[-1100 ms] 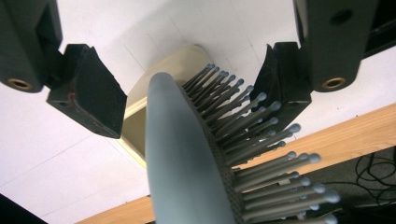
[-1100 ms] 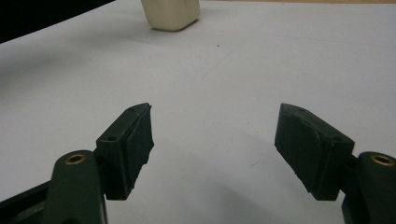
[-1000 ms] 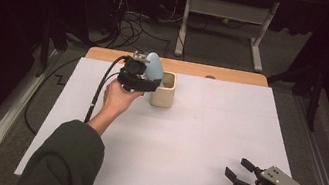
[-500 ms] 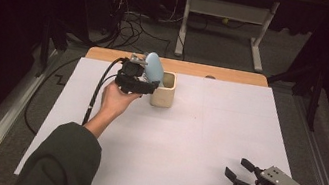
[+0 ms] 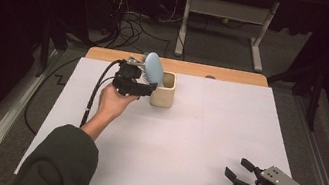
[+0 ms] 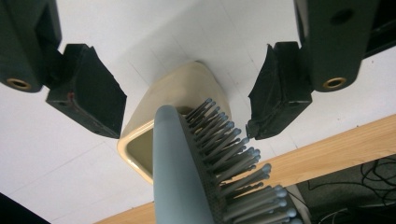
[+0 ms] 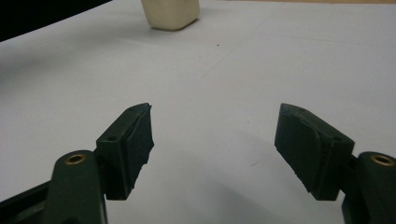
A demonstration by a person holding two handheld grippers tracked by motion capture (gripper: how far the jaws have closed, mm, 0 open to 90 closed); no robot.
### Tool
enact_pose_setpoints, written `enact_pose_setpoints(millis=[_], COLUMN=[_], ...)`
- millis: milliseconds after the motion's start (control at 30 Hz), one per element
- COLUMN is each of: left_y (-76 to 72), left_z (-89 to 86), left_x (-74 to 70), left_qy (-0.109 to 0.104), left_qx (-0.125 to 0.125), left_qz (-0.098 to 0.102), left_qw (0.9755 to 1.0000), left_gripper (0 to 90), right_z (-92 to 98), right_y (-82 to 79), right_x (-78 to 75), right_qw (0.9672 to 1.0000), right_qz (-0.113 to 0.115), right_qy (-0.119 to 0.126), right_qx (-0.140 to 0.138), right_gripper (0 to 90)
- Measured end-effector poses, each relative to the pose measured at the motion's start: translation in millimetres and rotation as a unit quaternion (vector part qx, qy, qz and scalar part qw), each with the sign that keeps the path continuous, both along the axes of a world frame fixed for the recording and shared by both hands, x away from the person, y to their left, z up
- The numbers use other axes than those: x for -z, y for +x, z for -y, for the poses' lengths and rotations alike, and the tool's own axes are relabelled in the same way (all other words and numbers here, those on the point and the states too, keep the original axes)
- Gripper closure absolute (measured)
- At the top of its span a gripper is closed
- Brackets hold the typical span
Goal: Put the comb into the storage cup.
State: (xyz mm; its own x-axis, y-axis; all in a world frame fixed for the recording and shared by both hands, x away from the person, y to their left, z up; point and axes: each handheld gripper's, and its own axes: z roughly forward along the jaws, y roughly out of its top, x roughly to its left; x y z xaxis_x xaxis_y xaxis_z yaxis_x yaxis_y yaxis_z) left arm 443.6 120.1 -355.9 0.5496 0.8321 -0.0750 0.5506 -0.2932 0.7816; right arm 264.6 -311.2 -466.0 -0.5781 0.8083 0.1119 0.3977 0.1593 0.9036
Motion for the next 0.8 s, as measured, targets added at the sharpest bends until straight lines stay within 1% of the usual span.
enact_pose_setpoints(millis=[233,800], left_y=[-2.3,-9.5], left_z=[-3.0,-5.5], left_x=[2.2,0.8], left_qy=[0.0,0.004], left_qx=[0.002,0.011], left_qz=[-0.003,-0.003], left_qw=[1.0,0.9999], left_gripper=[27.7,27.7], right_z=[0.0,-0.3], right_y=[0.1,0.2], right_x=[0.0,0.1], right_qw=[1.0,1.0], right_qz=[0.0,-0.002], right_qy=[0.0,0.0], right_qx=[0.0,0.0], right_gripper=[28.2,28.2])
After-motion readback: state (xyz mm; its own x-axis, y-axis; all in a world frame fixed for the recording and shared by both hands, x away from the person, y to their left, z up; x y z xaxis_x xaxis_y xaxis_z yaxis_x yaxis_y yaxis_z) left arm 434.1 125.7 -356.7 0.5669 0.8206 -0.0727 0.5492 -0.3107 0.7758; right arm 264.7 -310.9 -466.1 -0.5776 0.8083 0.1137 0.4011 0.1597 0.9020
